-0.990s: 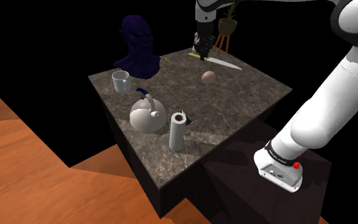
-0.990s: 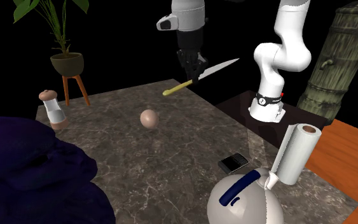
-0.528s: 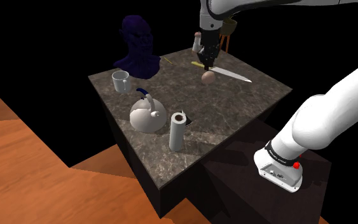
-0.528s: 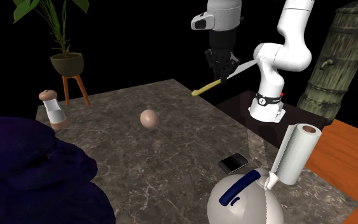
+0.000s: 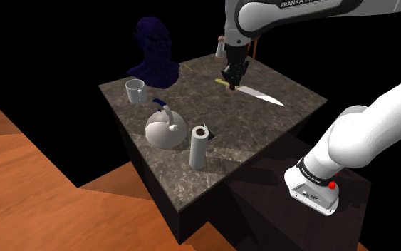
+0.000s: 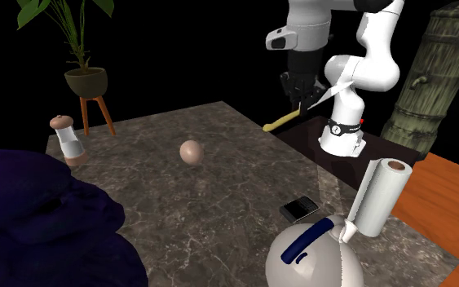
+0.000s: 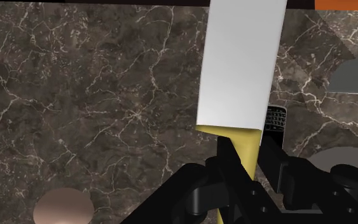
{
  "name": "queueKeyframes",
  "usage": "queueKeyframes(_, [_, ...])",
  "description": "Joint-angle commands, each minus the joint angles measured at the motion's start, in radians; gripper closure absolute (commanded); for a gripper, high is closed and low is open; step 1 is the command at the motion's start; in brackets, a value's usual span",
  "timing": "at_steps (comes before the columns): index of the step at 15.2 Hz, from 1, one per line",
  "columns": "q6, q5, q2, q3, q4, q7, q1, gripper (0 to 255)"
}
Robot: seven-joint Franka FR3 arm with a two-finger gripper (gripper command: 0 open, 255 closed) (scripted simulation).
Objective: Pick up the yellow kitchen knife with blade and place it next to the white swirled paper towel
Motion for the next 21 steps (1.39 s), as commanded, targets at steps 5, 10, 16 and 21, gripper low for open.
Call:
queueKeyframes(5, [0.085,0.000,0.019,0.003,-0.066,0.006,0.002,255])
queueKeyframes(10, [0.154,-0.001,0.043,0.004,-0.111,0.008,0.002,255])
queueKeyframes(16, [0.239,-0.004,0.081,0.005,-0.158,0.012,0.001,255])
queueKeyframes(21, [0.310,-0.007,0.118,0.006,-0.192,0.016,0.001,255])
